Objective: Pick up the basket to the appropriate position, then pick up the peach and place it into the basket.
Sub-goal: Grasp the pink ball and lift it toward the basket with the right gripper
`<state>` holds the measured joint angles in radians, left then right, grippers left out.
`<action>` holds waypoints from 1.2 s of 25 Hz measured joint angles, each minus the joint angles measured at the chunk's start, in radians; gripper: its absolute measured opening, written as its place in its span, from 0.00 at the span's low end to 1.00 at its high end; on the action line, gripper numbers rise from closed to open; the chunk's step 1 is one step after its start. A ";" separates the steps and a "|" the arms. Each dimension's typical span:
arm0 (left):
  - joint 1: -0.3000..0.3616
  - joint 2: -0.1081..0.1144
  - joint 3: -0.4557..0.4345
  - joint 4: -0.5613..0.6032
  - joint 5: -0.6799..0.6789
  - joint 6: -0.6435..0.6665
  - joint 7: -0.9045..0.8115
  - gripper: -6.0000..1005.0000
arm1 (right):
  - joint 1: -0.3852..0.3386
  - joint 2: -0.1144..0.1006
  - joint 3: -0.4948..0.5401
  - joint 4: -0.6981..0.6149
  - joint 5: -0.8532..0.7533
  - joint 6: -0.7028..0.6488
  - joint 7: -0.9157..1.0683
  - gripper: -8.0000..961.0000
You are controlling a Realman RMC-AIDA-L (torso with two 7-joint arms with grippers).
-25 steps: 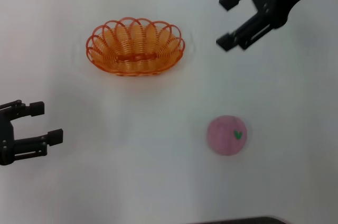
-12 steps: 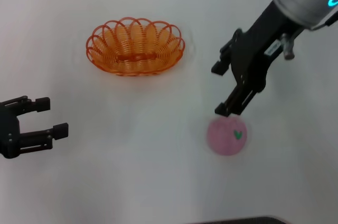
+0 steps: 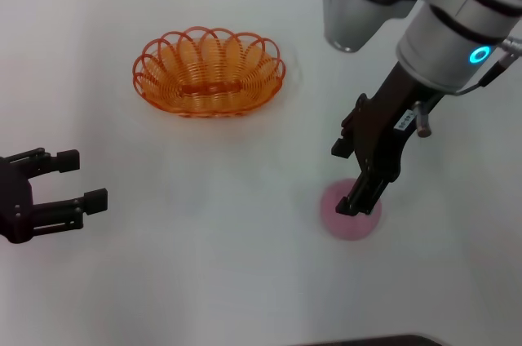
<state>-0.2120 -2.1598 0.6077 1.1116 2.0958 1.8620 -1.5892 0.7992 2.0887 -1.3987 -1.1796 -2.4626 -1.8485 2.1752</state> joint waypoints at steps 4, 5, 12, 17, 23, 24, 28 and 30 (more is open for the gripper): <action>-0.003 0.000 0.004 -0.002 0.000 0.000 0.000 0.83 | 0.000 0.004 -0.030 0.045 -0.030 0.042 -0.008 0.97; -0.004 -0.001 0.004 -0.005 0.000 0.000 0.000 0.83 | 0.000 0.004 -0.040 0.052 -0.032 0.048 -0.008 0.96; -0.010 0.000 0.007 -0.027 0.001 -0.009 0.000 0.83 | -0.001 0.005 -0.082 0.092 -0.037 0.078 -0.009 0.96; -0.010 0.000 0.008 -0.027 0.001 -0.009 0.000 0.83 | -0.001 0.007 -0.099 0.121 -0.041 0.115 -0.010 0.96; -0.010 -0.001 0.009 -0.027 0.002 -0.009 0.000 0.83 | -0.002 0.009 -0.131 0.153 -0.036 0.143 -0.014 0.96; -0.010 -0.002 0.009 -0.027 0.002 -0.009 0.000 0.83 | -0.002 0.009 -0.133 0.158 -0.035 0.145 -0.015 0.96; -0.010 -0.002 0.009 -0.027 0.003 -0.009 0.000 0.83 | -0.003 0.008 -0.129 0.162 -0.012 0.148 -0.022 0.88; -0.011 -0.002 0.009 -0.027 0.003 -0.008 -0.001 0.83 | -0.004 0.007 -0.129 0.162 -0.005 0.148 -0.023 0.81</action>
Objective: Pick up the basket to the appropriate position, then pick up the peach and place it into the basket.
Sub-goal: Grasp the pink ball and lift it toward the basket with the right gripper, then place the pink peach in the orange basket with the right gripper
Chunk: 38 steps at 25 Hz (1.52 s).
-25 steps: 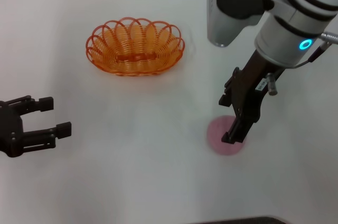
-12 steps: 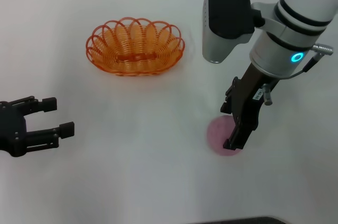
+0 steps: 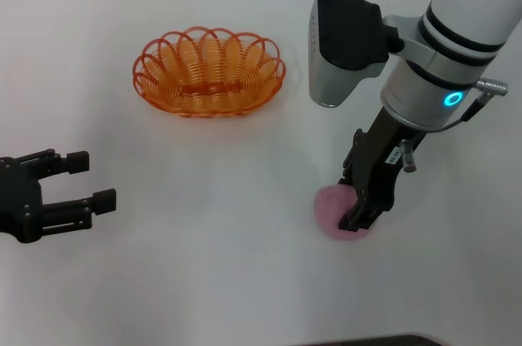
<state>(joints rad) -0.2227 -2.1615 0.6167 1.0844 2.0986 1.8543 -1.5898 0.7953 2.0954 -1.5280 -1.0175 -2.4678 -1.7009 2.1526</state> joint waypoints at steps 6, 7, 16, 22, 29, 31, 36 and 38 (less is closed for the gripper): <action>-0.001 -0.001 0.001 0.000 0.000 0.004 -0.001 0.83 | 0.002 0.000 -0.002 0.000 0.001 -0.002 0.000 0.54; -0.001 -0.001 0.001 0.000 0.000 0.004 -0.001 0.83 | 0.003 0.000 -0.001 0.000 0.001 -0.003 0.000 0.50; -0.004 -0.002 0.001 -0.009 0.000 0.006 -0.001 0.83 | 0.013 -0.005 0.092 -0.013 0.024 -0.024 -0.037 0.30; -0.005 -0.002 0.010 -0.009 0.000 0.007 -0.002 0.83 | 0.025 -0.007 0.272 -0.052 0.131 -0.019 -0.107 0.26; -0.011 0.000 0.015 -0.009 0.001 0.007 -0.004 0.83 | 0.029 -0.005 0.305 -0.049 0.245 0.217 -0.144 0.27; -0.012 0.000 0.015 -0.009 0.001 0.007 -0.004 0.83 | 0.030 -0.003 0.297 -0.036 0.264 0.276 -0.161 0.27; -0.013 0.000 0.015 -0.009 0.002 0.001 -0.004 0.83 | 0.033 0.001 0.229 0.042 0.290 0.464 -0.193 0.28; -0.014 0.001 0.015 -0.009 0.002 0.000 -0.006 0.83 | 0.040 0.002 0.192 0.089 0.304 0.525 -0.206 0.29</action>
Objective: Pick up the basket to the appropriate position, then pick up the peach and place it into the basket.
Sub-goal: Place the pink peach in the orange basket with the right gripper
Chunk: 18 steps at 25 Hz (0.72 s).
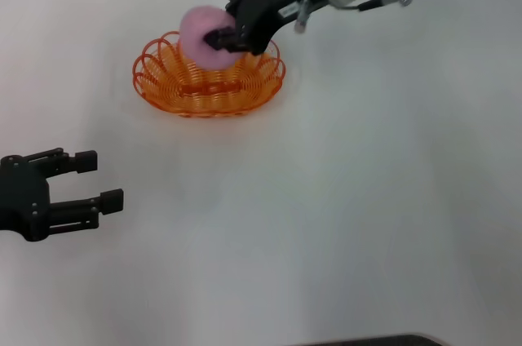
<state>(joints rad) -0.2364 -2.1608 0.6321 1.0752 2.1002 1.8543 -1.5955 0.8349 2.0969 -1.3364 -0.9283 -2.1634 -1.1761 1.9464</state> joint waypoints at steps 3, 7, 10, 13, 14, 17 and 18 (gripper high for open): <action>-0.001 0.001 0.000 0.000 0.000 -0.001 -0.004 0.83 | 0.018 0.000 -0.033 0.072 0.015 0.058 -0.014 0.29; -0.001 0.001 0.000 0.000 0.009 -0.001 -0.006 0.83 | 0.030 0.001 -0.057 0.119 0.018 0.100 -0.019 0.30; -0.001 0.000 0.000 0.000 0.014 0.000 -0.008 0.83 | 0.030 0.002 -0.077 0.125 0.019 0.113 -0.018 0.31; -0.002 0.000 0.000 -0.001 0.014 0.002 -0.008 0.83 | 0.030 0.003 -0.086 0.132 0.019 0.121 -0.014 0.31; -0.002 -0.001 0.000 -0.001 0.016 0.005 -0.008 0.83 | 0.030 0.003 -0.086 0.133 0.020 0.122 -0.014 0.31; -0.004 -0.001 0.000 -0.001 0.021 0.007 -0.009 0.83 | 0.025 0.003 -0.086 0.134 0.038 0.127 -0.015 0.32; -0.005 -0.001 0.000 -0.002 0.021 0.007 -0.009 0.83 | 0.023 0.003 -0.087 0.135 0.044 0.127 -0.017 0.32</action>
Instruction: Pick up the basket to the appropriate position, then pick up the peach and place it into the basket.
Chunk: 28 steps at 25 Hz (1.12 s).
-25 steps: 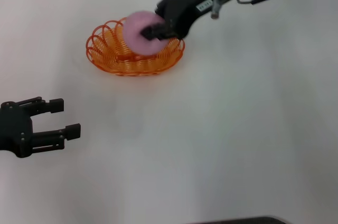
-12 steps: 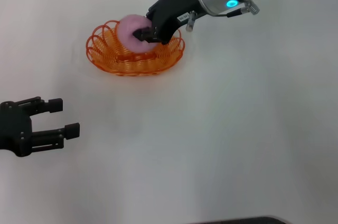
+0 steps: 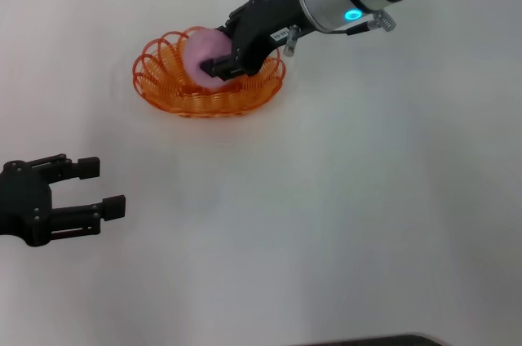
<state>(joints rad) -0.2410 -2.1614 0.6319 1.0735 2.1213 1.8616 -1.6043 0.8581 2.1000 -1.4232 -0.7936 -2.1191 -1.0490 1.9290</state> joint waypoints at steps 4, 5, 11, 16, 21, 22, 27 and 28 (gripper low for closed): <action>-0.001 0.000 0.000 -0.002 0.001 0.001 0.000 0.83 | -0.004 -0.001 -0.001 0.001 0.012 0.003 -0.006 0.48; -0.002 0.000 0.000 -0.002 0.002 0.001 -0.001 0.83 | -0.005 -0.001 -0.001 0.001 0.013 0.004 -0.008 0.53; -0.003 0.000 0.004 -0.003 0.005 0.002 -0.004 0.83 | -0.012 -0.006 0.008 0.008 0.053 -0.002 -0.025 0.67; -0.003 0.000 0.005 -0.003 0.005 0.002 -0.005 0.83 | -0.059 -0.014 0.084 -0.055 0.095 -0.109 -0.051 0.67; -0.001 0.001 -0.019 -0.002 -0.004 0.002 -0.005 0.83 | -0.152 -0.016 0.307 -0.161 0.112 -0.383 -0.160 0.66; -0.002 0.002 -0.025 -0.002 -0.005 0.002 -0.005 0.83 | -0.176 -0.018 0.362 -0.168 0.122 -0.436 -0.198 0.66; -0.004 0.002 -0.044 -0.001 -0.005 0.003 -0.004 0.83 | -0.306 -0.056 0.531 -0.172 0.131 -0.638 -0.351 0.66; -0.006 0.002 -0.049 0.000 -0.006 0.003 -0.005 0.83 | -0.330 -0.067 0.537 -0.172 0.129 -0.655 -0.370 0.66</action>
<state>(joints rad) -0.2466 -2.1594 0.5827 1.0735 2.1157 1.8643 -1.6090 0.5282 2.0332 -0.8864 -0.9654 -1.9897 -1.7045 1.5594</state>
